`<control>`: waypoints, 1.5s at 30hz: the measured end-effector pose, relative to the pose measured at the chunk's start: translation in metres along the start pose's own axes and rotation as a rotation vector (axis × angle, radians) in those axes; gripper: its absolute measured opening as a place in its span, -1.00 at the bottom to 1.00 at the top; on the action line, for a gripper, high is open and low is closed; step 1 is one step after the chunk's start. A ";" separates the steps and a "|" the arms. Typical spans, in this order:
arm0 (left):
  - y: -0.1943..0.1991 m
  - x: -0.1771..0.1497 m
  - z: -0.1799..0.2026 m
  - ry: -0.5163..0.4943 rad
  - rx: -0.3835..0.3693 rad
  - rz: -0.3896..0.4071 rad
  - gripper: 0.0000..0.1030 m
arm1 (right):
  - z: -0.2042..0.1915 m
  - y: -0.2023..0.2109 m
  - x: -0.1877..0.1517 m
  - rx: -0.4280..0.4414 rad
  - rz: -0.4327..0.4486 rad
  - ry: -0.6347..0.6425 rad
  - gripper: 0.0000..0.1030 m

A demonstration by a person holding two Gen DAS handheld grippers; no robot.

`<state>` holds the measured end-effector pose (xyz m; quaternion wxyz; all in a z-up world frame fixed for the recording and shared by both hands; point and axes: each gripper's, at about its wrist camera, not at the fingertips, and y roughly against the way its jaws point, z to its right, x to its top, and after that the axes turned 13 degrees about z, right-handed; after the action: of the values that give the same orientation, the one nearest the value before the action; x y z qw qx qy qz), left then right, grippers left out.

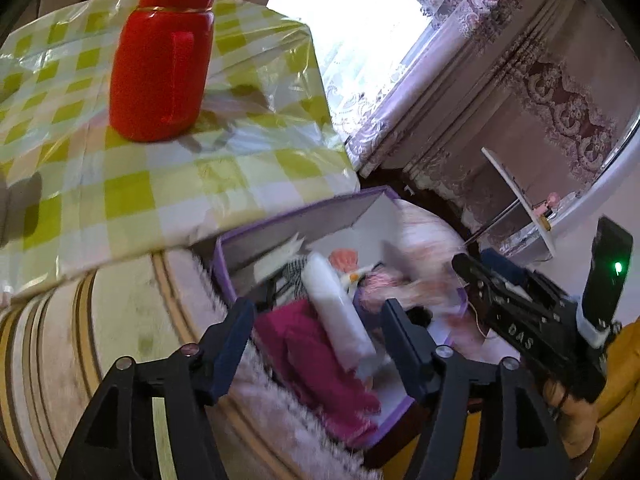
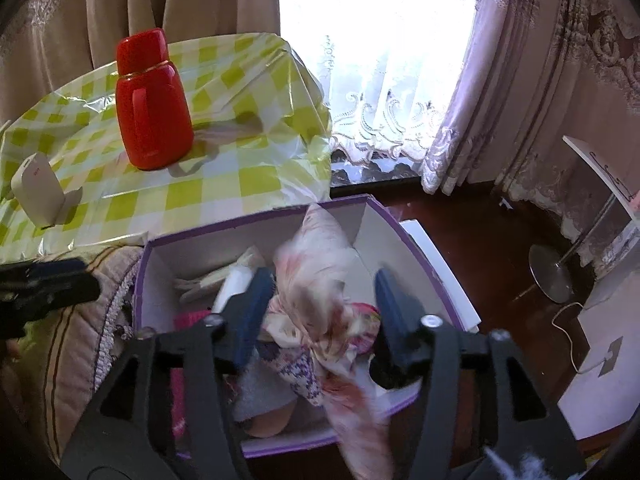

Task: Organize soft objects

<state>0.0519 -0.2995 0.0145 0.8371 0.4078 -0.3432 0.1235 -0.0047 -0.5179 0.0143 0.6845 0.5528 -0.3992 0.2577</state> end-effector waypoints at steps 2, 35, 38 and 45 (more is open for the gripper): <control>0.006 -0.013 -0.001 0.018 -0.002 -0.029 0.52 | 0.001 0.003 -0.005 -0.006 -0.015 -0.008 0.31; 0.004 -0.030 0.002 0.011 0.021 -0.070 0.84 | 0.002 0.011 -0.028 -0.008 -0.077 -0.016 0.35; 0.004 -0.030 0.002 0.009 0.023 -0.071 0.84 | 0.002 0.011 -0.028 -0.008 -0.077 -0.017 0.35; 0.003 -0.031 0.002 0.007 0.025 -0.076 0.84 | 0.002 0.010 -0.028 -0.008 -0.077 -0.018 0.35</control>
<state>0.0271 -0.2963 -0.0033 0.8372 0.4305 -0.3230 0.0975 -0.0289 -0.5150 -0.0029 0.6926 0.5672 -0.3847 0.2248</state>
